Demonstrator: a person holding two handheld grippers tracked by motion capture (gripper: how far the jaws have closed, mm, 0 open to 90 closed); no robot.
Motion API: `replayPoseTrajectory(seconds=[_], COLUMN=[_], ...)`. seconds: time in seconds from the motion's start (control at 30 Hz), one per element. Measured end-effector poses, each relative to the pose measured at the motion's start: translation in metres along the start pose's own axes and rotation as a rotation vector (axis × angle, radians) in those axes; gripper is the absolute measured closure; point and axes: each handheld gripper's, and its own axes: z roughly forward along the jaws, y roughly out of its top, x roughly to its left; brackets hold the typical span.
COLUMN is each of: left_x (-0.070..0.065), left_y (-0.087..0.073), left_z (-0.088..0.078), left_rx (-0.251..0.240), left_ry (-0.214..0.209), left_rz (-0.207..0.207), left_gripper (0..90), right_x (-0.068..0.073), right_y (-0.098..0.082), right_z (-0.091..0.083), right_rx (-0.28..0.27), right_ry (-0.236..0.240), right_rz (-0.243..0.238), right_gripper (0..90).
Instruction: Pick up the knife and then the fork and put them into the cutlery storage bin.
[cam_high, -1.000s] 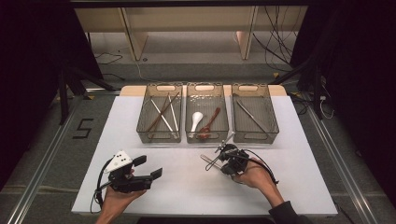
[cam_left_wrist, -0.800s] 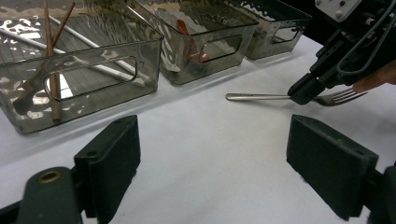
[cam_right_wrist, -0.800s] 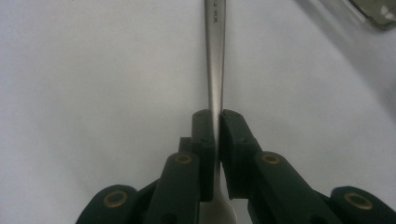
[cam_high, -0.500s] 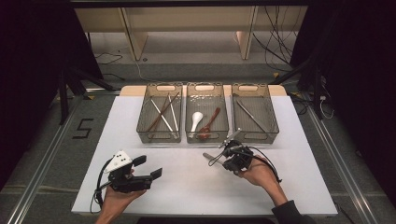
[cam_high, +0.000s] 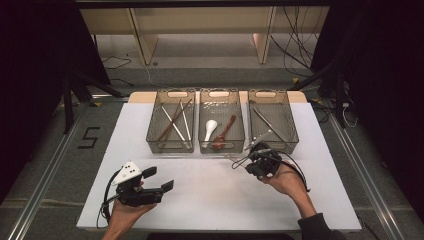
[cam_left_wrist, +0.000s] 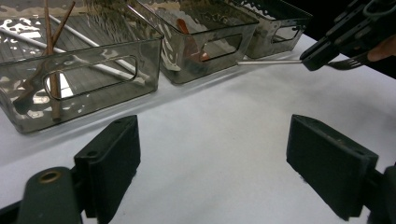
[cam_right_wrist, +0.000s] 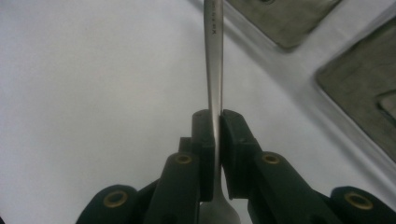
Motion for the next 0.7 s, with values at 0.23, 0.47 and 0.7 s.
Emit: replayPoseTrajectory(seconds=[0.23,0.47,0.7], left_x=[0.000,0.000,0.000], left_y=[0.000,0.000,0.000], left_z=[0.000,0.001,0.000], left_rx=[0.000,0.002,0.002], left_ry=[0.001,0.002,0.003], left_rz=[-0.002,-0.005,-0.002], left_gripper=[17.2,17.2,17.2], right_x=[-0.014,-0.029,-0.047], right_y=[-0.001,0.004,0.015], right_z=[-0.024,-0.039,-0.053], right_rx=[-0.058,-0.093,-0.122], right_ry=[-0.028,-0.056,-0.091], right_rz=[0.029,0.054,0.083], right_gripper=[85.1,85.1,85.1])
